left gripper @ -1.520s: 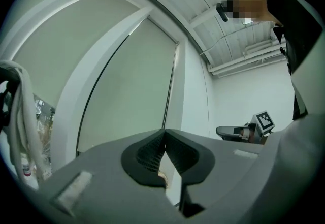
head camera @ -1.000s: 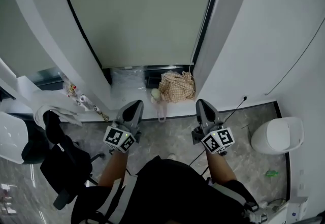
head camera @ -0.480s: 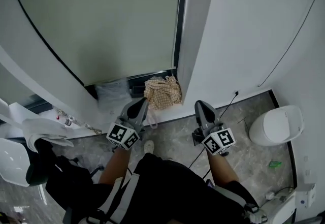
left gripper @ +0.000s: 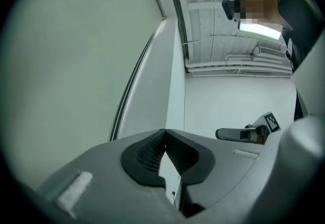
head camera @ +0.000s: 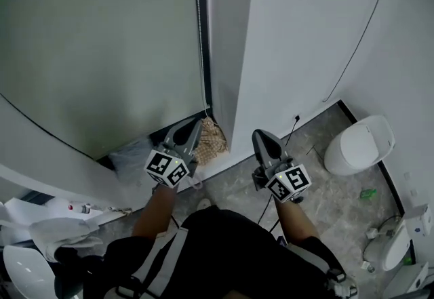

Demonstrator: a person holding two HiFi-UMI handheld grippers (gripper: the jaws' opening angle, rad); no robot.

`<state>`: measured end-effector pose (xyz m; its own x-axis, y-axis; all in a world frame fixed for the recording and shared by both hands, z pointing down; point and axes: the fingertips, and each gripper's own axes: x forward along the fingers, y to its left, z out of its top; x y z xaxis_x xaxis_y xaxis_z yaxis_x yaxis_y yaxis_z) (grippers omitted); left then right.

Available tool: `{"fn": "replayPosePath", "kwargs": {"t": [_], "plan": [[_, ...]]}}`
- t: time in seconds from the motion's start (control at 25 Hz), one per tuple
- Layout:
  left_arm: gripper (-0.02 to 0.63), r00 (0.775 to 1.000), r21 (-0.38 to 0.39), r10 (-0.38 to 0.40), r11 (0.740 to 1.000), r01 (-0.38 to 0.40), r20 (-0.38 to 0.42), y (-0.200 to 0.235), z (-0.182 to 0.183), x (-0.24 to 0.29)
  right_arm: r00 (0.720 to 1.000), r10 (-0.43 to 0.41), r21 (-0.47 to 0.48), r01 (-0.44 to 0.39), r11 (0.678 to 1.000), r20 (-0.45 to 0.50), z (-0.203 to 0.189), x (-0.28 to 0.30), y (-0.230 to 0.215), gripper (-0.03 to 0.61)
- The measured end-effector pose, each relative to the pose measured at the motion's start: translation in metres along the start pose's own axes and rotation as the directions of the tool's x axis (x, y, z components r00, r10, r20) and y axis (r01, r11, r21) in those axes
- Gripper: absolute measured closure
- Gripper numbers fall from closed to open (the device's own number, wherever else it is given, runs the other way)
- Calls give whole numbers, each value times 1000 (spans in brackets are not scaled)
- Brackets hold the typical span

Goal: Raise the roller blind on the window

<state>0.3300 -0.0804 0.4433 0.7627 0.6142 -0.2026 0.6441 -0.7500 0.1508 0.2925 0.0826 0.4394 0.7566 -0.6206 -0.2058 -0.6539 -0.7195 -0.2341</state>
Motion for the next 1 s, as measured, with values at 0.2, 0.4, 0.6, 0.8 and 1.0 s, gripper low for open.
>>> {"fn": "replayPosePath", "kwargs": {"t": [0.2, 0.4, 0.6, 0.8, 1.0], "plan": [[612, 995, -18, -98, 995, 98, 13, 28, 14, 63, 997, -38, -28, 40, 999, 73, 18, 34, 0, 577], [612, 985, -30, -167, 985, 168, 36, 54, 31, 107, 991, -115, -62, 120, 991, 73, 16, 53, -7, 577], [612, 976, 2, -211, 977, 212, 61, 71, 59, 170, 980, -179, -54, 184, 981, 89, 23, 64, -27, 577], [536, 979, -35, -182, 982, 186, 91, 85, 76, 208, 981, -181, -88, 187, 978, 74, 19, 64, -32, 578], [517, 985, -102, -119, 986, 132, 122, 101, 76, 222, 981, -181, -67, 186, 980, 68, 24, 62, -35, 577]]}}
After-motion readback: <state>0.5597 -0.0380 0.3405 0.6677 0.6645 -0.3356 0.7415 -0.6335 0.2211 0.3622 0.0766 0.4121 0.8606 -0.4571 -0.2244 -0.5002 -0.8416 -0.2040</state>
